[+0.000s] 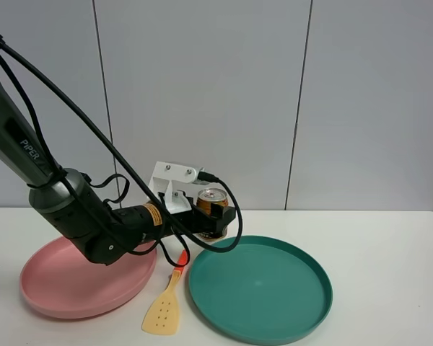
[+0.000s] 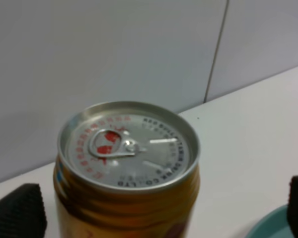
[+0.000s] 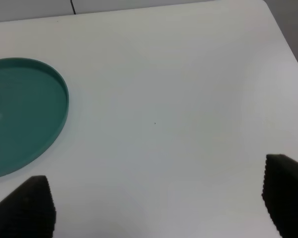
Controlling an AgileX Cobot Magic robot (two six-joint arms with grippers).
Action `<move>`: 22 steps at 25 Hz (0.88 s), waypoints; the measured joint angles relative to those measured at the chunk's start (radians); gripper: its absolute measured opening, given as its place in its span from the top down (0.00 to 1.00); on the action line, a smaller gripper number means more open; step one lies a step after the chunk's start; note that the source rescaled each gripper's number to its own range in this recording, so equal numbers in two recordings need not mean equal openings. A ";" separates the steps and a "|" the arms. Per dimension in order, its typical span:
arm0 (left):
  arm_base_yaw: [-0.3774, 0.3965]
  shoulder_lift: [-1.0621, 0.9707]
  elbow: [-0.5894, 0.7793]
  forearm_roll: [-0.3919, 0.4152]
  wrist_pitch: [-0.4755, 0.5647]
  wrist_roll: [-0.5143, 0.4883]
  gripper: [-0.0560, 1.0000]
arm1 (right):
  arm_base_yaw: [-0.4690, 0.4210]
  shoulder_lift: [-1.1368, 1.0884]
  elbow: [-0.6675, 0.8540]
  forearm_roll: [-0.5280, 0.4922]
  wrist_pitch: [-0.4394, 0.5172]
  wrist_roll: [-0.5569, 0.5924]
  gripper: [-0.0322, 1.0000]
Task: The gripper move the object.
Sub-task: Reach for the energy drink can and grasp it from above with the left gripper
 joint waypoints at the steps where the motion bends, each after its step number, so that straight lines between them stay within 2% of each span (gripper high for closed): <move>1: 0.000 0.006 -0.008 0.000 0.003 0.000 0.00 | 0.000 0.000 0.000 0.000 0.000 0.000 0.00; 22: 0.000 0.055 -0.072 0.000 0.029 0.000 0.00 | 0.000 0.000 0.000 0.000 0.000 0.000 0.00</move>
